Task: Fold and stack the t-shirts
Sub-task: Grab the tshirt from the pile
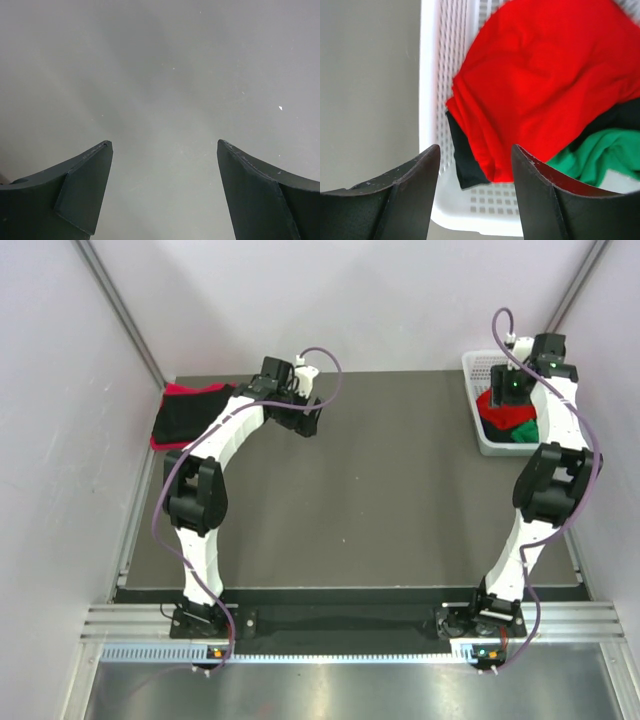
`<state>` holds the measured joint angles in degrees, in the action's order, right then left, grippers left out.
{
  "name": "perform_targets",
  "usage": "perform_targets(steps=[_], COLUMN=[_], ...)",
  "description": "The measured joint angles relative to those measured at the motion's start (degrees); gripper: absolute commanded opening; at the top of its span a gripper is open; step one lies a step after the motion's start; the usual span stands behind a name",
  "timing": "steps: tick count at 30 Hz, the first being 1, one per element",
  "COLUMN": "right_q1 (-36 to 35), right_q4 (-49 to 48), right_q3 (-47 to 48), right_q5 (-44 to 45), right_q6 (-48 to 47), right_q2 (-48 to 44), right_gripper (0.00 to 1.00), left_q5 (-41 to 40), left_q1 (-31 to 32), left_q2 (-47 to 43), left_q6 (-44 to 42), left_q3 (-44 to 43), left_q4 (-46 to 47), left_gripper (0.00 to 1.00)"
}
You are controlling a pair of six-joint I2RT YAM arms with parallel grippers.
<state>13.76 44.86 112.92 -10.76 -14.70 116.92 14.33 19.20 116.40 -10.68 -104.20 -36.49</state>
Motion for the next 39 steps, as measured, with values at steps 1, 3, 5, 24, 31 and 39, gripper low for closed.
perform_targets(steps=[1, 3, 5, 24, 31, 39], right_q1=[0.02, 0.02, 0.02, 0.26, 0.26, -2.36], right_q4=[0.61, 1.88, 2.27, 1.49, 1.25, -10.47], right_q3=[-0.42, -1.11, -1.20, -1.18, 0.20, -2.86], right_q5=[0.22, 0.87, 1.60, 5.60, 6.23, 5.57], right_q6=[-0.46, -1.53, -2.25, -4.50, -4.92, -11.34], right_q2=[0.22, 0.52, 0.87, 4.76, 4.59, -10.99], right_gripper=[0.59, 0.59, 0.59, 0.04, 0.00, 0.00], left_q5=[0.00, 0.02, 0.00, -0.81, -2.14, -9.03], left_q1=[0.00, 0.00, -0.02, 0.00, 0.09, 0.00], left_q2=[0.00, 0.00, 0.00, 0.00, 0.00, -0.09], left_q6=[0.00, 0.00, 0.00, -0.24, -1.09, -1.44], left_q3=[0.00, 0.00, 0.04, 0.09, 0.09, 0.09], left_q4=[-0.15, -0.26, -0.24, -0.39, -0.39, 0.26], left_gripper=[0.89, 0.89, 0.89, 0.90, 0.91, 0.99])
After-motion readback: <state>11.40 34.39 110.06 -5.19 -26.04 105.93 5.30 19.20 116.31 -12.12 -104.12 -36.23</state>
